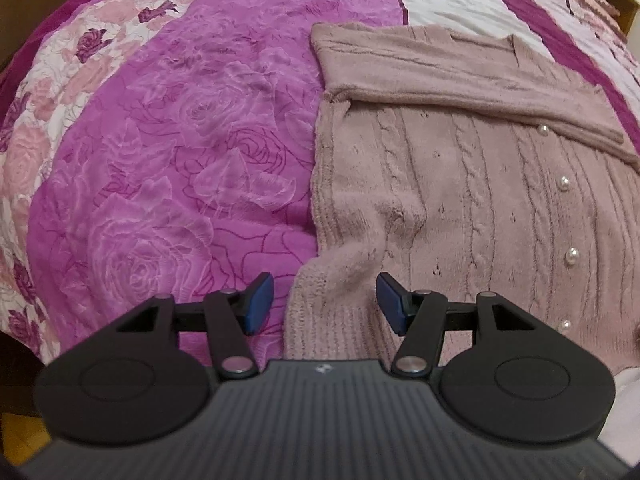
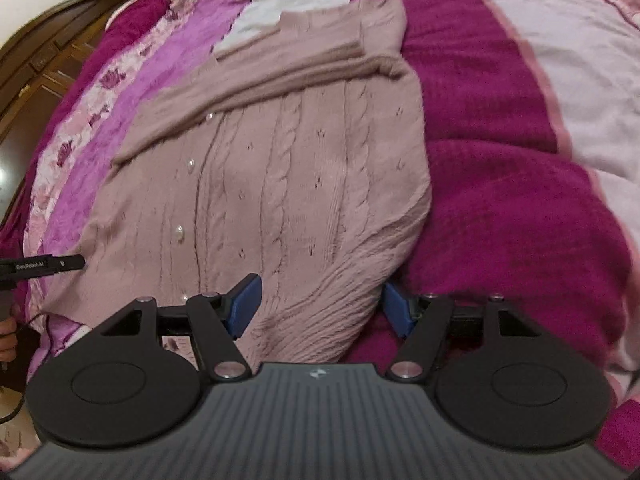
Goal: Fold small clothes
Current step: 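Close the left tool on the hem while the right tool grasps the hem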
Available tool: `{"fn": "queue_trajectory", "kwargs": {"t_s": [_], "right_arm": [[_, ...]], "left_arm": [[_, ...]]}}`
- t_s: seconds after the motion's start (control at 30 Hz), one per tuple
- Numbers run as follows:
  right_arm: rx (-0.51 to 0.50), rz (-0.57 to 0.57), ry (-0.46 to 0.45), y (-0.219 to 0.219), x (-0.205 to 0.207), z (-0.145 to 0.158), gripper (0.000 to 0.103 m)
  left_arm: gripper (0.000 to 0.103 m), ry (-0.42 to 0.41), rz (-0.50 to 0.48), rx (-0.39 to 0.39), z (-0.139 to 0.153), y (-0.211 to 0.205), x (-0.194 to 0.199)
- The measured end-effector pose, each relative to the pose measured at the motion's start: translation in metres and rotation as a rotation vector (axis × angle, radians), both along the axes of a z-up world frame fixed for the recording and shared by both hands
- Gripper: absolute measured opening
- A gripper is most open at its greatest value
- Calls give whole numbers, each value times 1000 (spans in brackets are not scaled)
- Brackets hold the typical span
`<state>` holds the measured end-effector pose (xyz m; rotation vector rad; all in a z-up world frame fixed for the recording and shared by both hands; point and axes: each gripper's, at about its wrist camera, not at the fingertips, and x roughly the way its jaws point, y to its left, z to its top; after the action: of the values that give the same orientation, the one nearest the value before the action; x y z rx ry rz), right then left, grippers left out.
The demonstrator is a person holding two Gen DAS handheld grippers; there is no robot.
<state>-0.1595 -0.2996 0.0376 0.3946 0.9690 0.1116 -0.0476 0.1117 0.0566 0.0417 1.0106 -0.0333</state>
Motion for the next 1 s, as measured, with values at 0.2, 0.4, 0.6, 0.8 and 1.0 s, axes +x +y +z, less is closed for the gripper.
{"fn": "queue_trajectory", "kwargs": {"t_s": [0.2,0.4,0.6,0.8,1.0], "right_arm": [[-1,30,15,5,8,-3,72],[8,53,23,6,18,-7,72],[-5,85,32,10,24,-11,72],[-6,106,34,13,31,-16,72],[-22,133,40,21,36,-21,70]], "left_arm": [[67,26,-109,-2,-4,-13,0],[67,77,-212,-88,-10,-22,-2],[67,122,-249,-124,-23,-24,14],[67,166,-259,-248,-37,-27,25],[66,170,-301,-278,-41,-37,21]]}}
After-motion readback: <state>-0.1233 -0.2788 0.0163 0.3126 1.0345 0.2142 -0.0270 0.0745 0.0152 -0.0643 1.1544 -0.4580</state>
